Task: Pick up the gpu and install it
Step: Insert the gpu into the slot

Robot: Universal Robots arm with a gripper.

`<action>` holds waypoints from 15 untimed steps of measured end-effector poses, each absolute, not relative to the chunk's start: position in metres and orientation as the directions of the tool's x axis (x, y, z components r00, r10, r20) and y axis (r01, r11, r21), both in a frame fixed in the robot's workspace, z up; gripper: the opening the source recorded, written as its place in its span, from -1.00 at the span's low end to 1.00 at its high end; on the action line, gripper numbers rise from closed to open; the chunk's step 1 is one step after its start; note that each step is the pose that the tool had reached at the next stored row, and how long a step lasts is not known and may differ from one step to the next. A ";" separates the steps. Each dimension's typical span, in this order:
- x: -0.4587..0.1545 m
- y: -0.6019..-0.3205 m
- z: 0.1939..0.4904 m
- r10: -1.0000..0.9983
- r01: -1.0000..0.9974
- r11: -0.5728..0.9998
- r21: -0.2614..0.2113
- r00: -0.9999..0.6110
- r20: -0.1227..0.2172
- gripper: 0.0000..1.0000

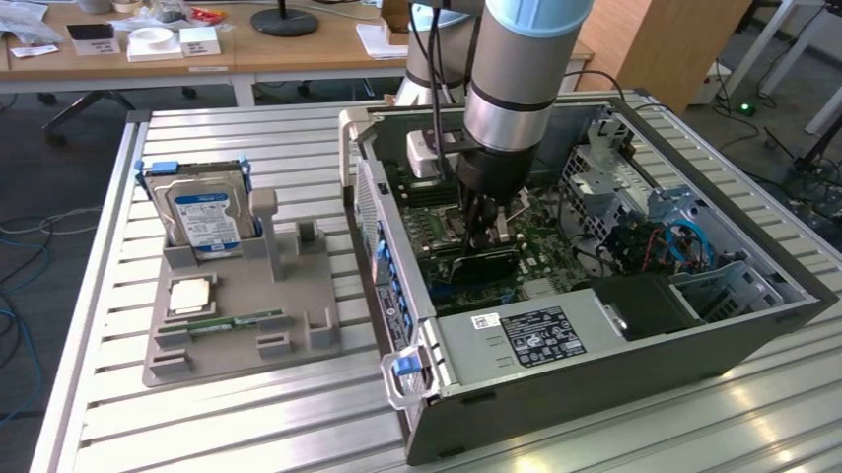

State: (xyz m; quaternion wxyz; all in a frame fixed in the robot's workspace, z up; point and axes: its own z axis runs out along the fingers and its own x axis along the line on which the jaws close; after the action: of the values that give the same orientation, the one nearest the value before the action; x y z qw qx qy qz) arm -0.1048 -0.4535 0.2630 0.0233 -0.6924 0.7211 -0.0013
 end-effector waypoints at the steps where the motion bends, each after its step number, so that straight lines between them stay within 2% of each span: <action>1: -0.105 -0.454 0.263 -0.999 -0.999 0.041 -0.034 -0.040 -0.032 -0.79; 15: -0.106 -0.453 0.262 -0.999 -0.999 0.041 -0.034 -0.040 -0.032 -0.79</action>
State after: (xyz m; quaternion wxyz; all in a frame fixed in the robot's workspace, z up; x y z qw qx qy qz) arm -0.1058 -0.4534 0.2620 0.0236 -0.6923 0.7212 -0.0012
